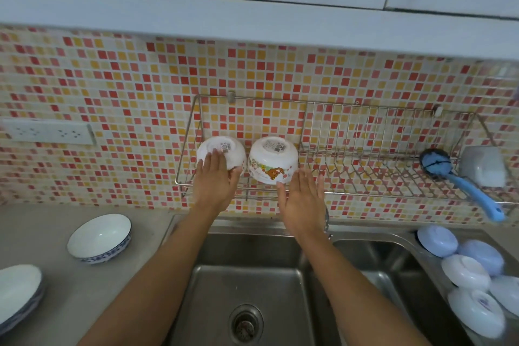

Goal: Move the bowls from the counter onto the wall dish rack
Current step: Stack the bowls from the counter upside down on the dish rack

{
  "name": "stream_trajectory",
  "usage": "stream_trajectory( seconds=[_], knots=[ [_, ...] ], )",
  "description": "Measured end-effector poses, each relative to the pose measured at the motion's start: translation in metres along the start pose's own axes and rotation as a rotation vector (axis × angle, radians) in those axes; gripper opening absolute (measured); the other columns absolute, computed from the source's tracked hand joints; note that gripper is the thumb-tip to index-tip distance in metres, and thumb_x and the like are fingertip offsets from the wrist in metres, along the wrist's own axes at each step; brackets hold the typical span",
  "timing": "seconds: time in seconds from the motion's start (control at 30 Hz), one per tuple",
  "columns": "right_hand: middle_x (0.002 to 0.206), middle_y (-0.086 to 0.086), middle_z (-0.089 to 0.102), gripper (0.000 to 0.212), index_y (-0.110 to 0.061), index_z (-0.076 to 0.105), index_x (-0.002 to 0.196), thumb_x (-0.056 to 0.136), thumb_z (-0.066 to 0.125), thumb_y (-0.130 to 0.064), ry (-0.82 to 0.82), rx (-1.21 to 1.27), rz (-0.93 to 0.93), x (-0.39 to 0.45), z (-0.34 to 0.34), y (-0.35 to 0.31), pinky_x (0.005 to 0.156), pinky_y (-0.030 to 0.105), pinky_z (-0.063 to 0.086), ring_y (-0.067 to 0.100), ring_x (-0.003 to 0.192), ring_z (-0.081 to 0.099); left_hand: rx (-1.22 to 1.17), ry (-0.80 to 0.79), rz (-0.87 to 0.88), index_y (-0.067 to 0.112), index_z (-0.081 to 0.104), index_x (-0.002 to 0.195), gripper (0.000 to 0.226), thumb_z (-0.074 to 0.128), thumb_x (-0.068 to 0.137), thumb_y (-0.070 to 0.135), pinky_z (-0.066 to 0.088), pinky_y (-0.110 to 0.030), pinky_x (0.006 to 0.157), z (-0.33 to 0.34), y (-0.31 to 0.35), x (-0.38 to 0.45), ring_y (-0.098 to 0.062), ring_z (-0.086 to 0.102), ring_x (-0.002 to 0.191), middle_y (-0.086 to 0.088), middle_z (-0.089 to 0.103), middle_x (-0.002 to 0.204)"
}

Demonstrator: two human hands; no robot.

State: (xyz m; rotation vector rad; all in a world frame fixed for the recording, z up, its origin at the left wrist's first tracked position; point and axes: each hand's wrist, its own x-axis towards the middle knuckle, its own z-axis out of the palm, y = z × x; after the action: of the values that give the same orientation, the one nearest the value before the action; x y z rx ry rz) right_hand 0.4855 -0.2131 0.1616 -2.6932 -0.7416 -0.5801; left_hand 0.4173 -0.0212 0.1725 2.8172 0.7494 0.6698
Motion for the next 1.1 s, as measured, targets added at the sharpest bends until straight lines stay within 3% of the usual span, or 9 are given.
stream_trajectory(
  seconds=[0.07, 0.13, 0.3, 0.43, 0.53, 0.7, 0.87, 0.97, 1.1],
  knots=[
    [0.151, 0.015, 0.039, 0.074, -0.004, 0.036, 0.144, 0.098, 0.007, -0.053, 0.002, 0.007, 0.015, -0.004, 0.0, -0.002, 0.117, 0.041, -0.009, 0.028, 0.144, 0.026, 0.074, -0.005, 0.061, 0.013, 0.007, 0.152, 0.082, -0.011, 0.087, 0.061, -0.01, -0.041, 0.116, -0.002, -0.006, -0.016, -0.022, 0.001, 0.148, -0.005, 0.005, 0.161],
    [0.152, 0.016, 0.035, 0.068, -0.005, 0.033, 0.146, 0.1, 0.013, -0.051, 0.007, 0.037, 0.012, -0.012, 0.002, -0.008, 0.119, 0.044, -0.004, 0.03, 0.145, 0.023, 0.077, -0.01, 0.098, 0.017, 0.006, 0.152, 0.075, -0.008, 0.09, 0.058, -0.014, -0.04, 0.115, -0.003, -0.016, -0.032, -0.022, -0.003, 0.148, -0.003, 0.004, 0.161],
    [0.161, 0.015, -0.005, 0.076, -0.008, 0.003, 0.152, 0.097, 0.037, -0.049, 0.022, 0.229, 0.03, -0.052, 0.015, -0.049, 0.114, 0.045, 0.007, 0.034, 0.147, -0.01, 0.065, -0.029, 0.164, 0.021, 0.001, 0.151, 0.06, 0.022, 0.101, 0.046, -0.005, -0.042, 0.12, -0.007, -0.047, -0.074, -0.021, -0.006, 0.148, -0.003, 0.002, 0.161],
    [0.16, 0.011, -0.017, 0.077, -0.016, 0.006, 0.153, 0.095, 0.046, -0.045, -0.06, 0.335, -0.058, -0.081, 0.041, -0.105, 0.11, 0.047, 0.029, 0.035, 0.147, 0.002, -0.048, -0.082, 0.147, 0.023, 0.002, 0.152, 0.063, 0.016, 0.098, 0.052, -0.003, -0.04, 0.12, -0.013, -0.078, -0.102, -0.018, -0.009, 0.147, 0.0, -0.003, 0.161],
    [0.16, 0.014, -0.012, 0.076, -0.012, 0.011, 0.153, 0.095, 0.045, -0.047, -0.246, 0.382, -0.162, -0.114, 0.066, -0.158, 0.117, 0.046, 0.015, 0.032, 0.148, 0.0, -0.118, -0.153, -0.056, 0.022, 0.001, 0.152, 0.072, 0.009, 0.092, 0.06, -0.011, -0.036, 0.115, -0.02, -0.126, -0.135, -0.02, -0.01, 0.147, -0.003, -0.006, 0.161],
    [0.161, 0.012, -0.005, 0.076, -0.018, 0.015, 0.152, 0.093, 0.05, -0.051, -0.517, 0.467, -0.268, -0.164, 0.102, -0.249, 0.117, 0.045, 0.022, 0.029, 0.148, 0.006, -0.089, -0.09, -0.398, 0.016, 0.01, 0.151, 0.065, 0.031, 0.098, 0.047, -0.002, -0.04, 0.119, -0.036, -0.25, -0.204, -0.028, -0.001, 0.148, -0.011, 0.0, 0.161],
    [0.16, 0.008, 0.015, 0.065, -0.019, 0.024, 0.149, 0.094, 0.046, -0.047, -0.732, 0.464, -0.432, -0.203, 0.112, -0.339, 0.115, 0.038, 0.022, 0.026, 0.145, 0.018, -0.089, 0.024, -0.687, 0.009, 0.026, 0.148, 0.061, 0.044, 0.097, 0.036, 0.011, -0.044, 0.118, -0.06, -0.352, -0.278, -0.038, 0.013, 0.145, -0.021, 0.014, 0.157],
    [0.149, 0.009, 0.034, 0.062, -0.015, 0.03, 0.143, 0.093, 0.05, -0.046, -0.854, 0.52, -0.451, -0.222, 0.114, -0.381, 0.102, 0.039, 0.037, 0.028, 0.132, 0.037, -0.046, -0.011, -0.849, 0.008, 0.026, 0.147, 0.061, 0.045, 0.097, 0.036, 0.016, -0.046, 0.115, -0.068, -0.39, -0.313, -0.038, 0.018, 0.143, -0.023, 0.02, 0.155],
    [0.144, 0.016, 0.042, 0.087, -0.011, 0.019, 0.149, 0.086, 0.053, -0.061, -1.047, 0.516, -0.398, -0.246, 0.125, -0.416, 0.097, 0.041, 0.041, 0.035, 0.127, 0.046, -0.154, -0.02, -1.066, 0.004, 0.024, 0.146, 0.064, 0.048, 0.096, 0.035, 0.031, -0.046, 0.107, -0.071, -0.413, -0.344, -0.04, 0.029, 0.135, -0.026, 0.029, 0.147]
  ],
)
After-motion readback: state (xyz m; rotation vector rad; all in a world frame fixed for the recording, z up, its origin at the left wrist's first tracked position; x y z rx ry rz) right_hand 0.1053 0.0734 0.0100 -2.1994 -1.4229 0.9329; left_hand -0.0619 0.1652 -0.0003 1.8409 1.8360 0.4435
